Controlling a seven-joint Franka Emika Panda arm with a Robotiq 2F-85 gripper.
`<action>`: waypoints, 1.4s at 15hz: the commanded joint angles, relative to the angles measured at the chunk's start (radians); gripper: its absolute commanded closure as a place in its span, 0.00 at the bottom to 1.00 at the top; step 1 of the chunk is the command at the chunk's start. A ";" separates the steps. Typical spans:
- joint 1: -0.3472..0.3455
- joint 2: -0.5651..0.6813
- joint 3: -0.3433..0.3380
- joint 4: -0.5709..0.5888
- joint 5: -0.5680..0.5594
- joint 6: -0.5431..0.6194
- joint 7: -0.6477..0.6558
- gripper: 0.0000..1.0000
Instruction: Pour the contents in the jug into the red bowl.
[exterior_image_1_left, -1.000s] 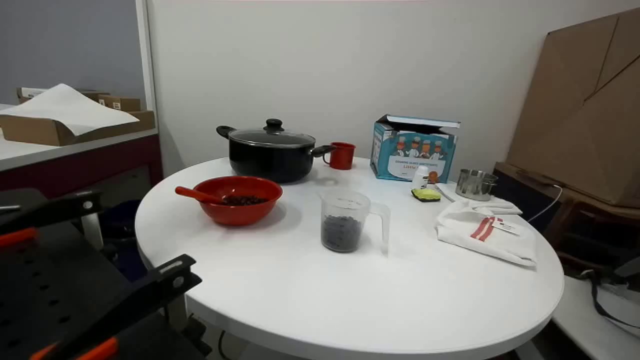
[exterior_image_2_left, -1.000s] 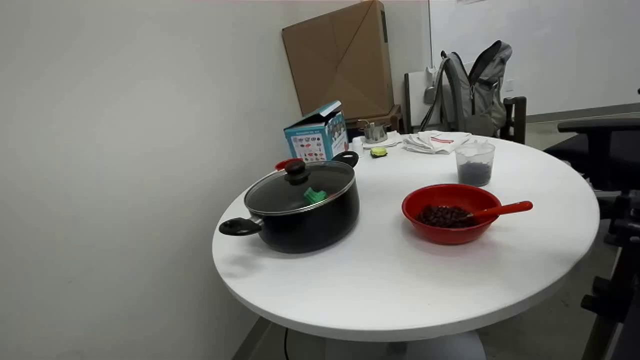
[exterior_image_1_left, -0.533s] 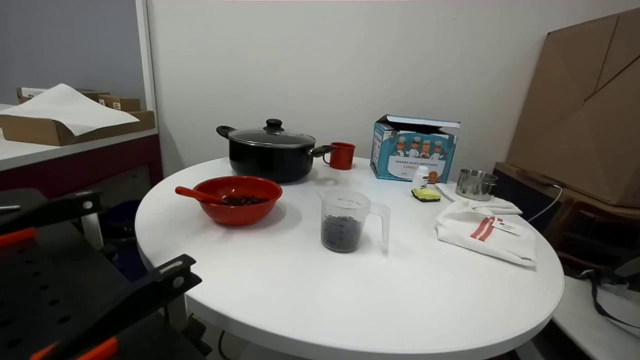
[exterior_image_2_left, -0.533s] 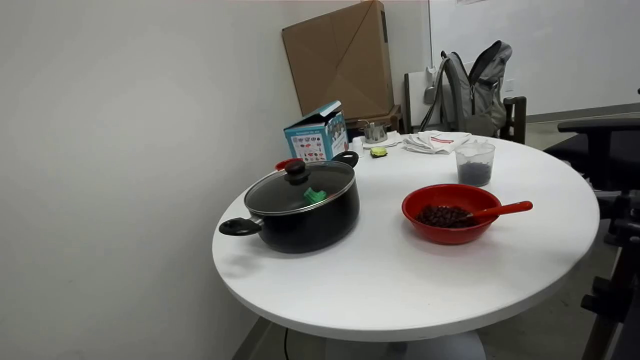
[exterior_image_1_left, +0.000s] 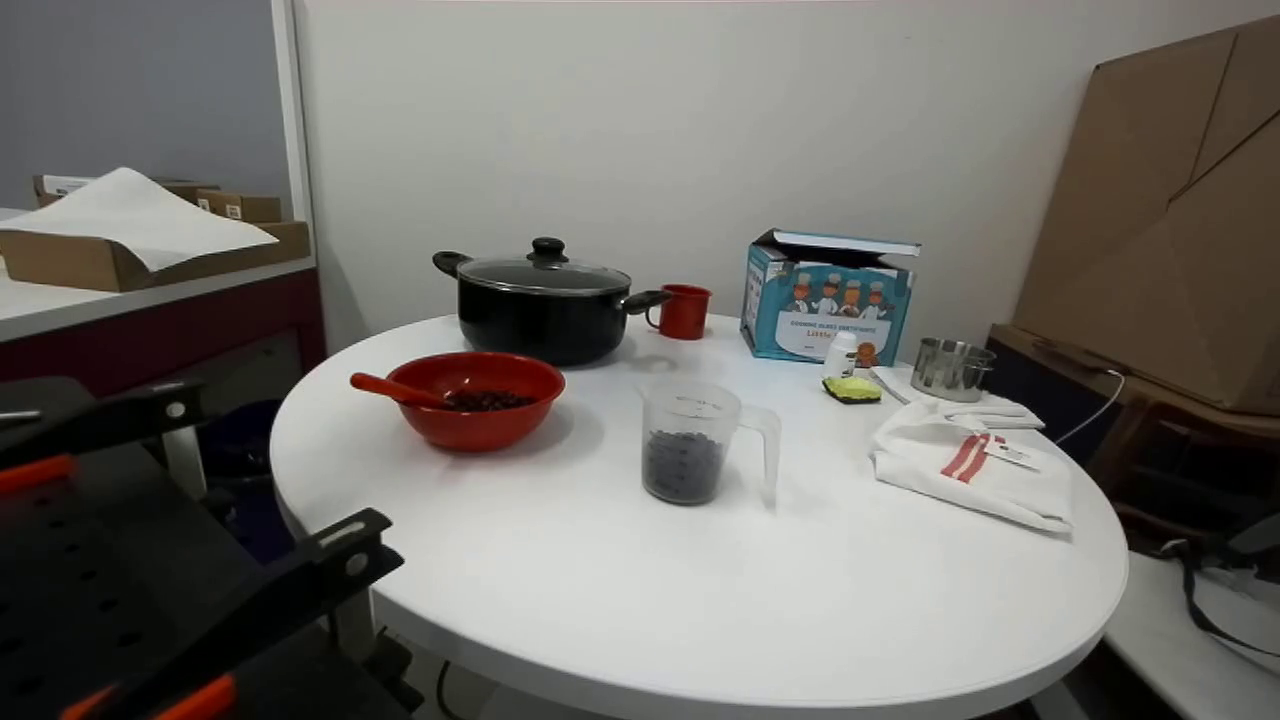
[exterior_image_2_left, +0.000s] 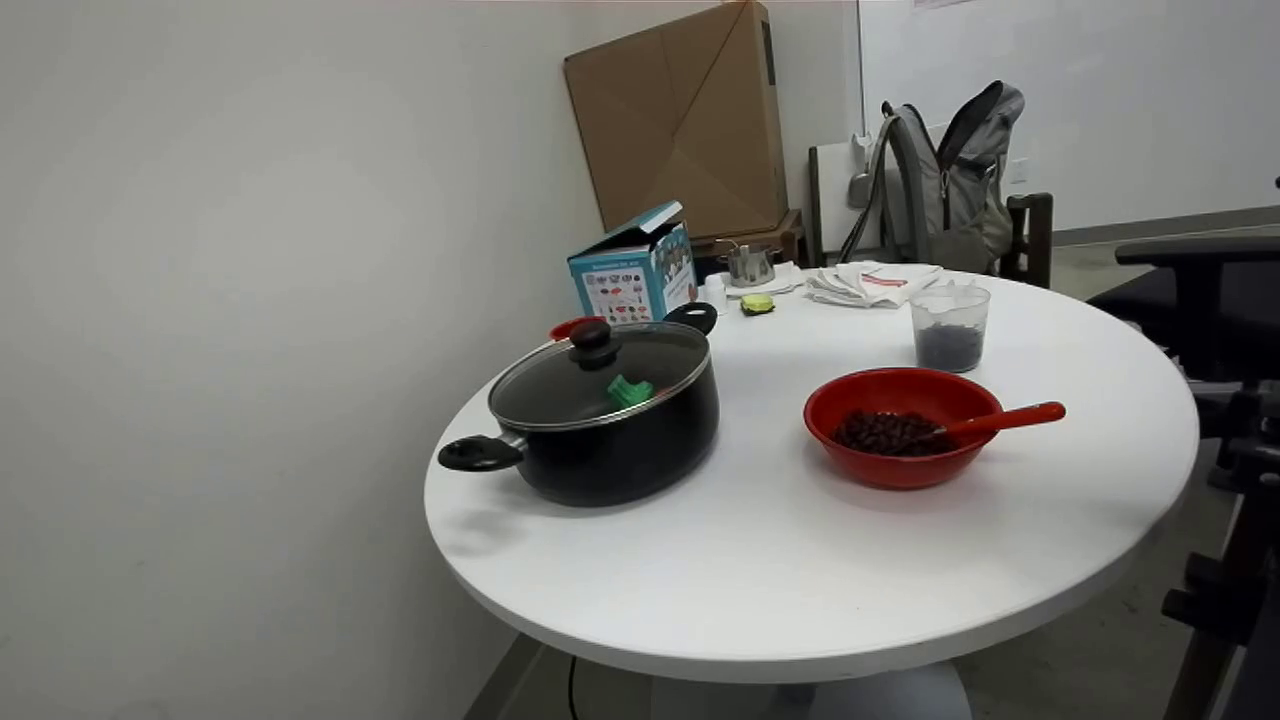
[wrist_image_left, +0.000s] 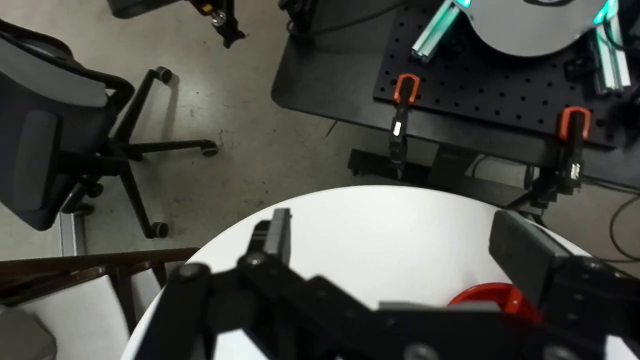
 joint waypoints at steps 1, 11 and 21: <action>0.038 0.090 0.000 0.117 -0.109 -0.096 -0.124 0.00; 0.005 0.108 -0.149 0.158 -0.479 0.197 -0.702 0.00; -0.094 0.272 -0.256 0.242 -0.454 0.753 -1.238 0.00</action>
